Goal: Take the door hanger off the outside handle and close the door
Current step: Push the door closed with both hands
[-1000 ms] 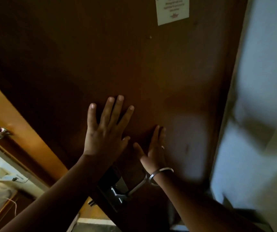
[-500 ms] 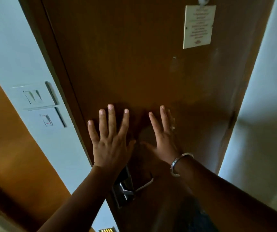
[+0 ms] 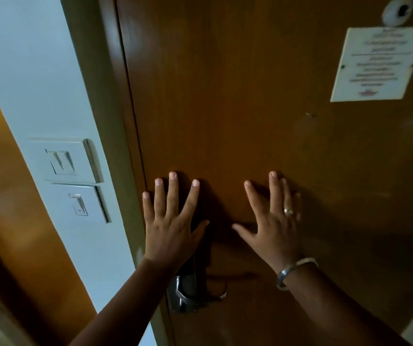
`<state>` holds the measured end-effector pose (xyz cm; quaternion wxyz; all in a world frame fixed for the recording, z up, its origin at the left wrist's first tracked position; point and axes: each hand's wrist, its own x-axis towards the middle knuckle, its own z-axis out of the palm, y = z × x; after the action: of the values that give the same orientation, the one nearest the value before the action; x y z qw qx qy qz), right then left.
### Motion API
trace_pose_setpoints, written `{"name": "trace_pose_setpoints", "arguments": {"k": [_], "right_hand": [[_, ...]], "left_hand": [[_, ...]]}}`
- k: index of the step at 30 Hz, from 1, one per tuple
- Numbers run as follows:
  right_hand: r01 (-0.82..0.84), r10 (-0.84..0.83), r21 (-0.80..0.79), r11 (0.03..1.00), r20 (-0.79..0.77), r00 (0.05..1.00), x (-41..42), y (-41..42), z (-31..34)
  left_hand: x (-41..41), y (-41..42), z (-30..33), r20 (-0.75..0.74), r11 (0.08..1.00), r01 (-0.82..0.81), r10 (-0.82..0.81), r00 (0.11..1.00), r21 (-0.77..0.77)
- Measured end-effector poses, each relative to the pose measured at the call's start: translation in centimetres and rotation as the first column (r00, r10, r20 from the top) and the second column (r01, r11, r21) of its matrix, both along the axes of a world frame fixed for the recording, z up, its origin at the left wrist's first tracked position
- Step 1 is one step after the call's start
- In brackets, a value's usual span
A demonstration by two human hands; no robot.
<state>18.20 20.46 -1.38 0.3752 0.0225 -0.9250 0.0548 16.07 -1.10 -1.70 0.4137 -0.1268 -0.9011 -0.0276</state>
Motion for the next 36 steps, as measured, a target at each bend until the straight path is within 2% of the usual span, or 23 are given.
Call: {"name": "trace_pose_setpoints", "arguments": {"k": [8,15,23,29,36], "right_hand": [[0.051,-0.05,0.019,0.999,-0.073,0.996,-6.7,0.8,-0.2],[0.11,-0.11,-0.005,0.994,-0.07,0.992,-10.9,0.7,0.1],[0.181,-0.182,-0.018,0.983,-0.107,0.977,-13.9,0.5,-0.4],[0.21,-0.21,-0.016,0.978,-0.077,0.975,-14.9,0.3,-0.2],[0.233,-0.237,-0.044,0.971,-0.101,0.966,-15.4,-0.2,-0.5]], "left_hand": [[-7.6,0.2,-0.2,0.13,0.999,0.015,-0.011,0.991,-0.033],[-13.4,0.9,0.1,0.265,0.999,0.046,-0.044,0.963,0.0],[-18.1,1.3,-1.0,0.137,0.987,0.152,-0.159,0.978,0.059],[-19.6,1.8,-1.0,0.035,0.982,0.174,-0.177,0.984,0.078],[-20.1,2.3,-1.5,0.024,0.97,0.213,-0.217,0.976,0.114]]}}
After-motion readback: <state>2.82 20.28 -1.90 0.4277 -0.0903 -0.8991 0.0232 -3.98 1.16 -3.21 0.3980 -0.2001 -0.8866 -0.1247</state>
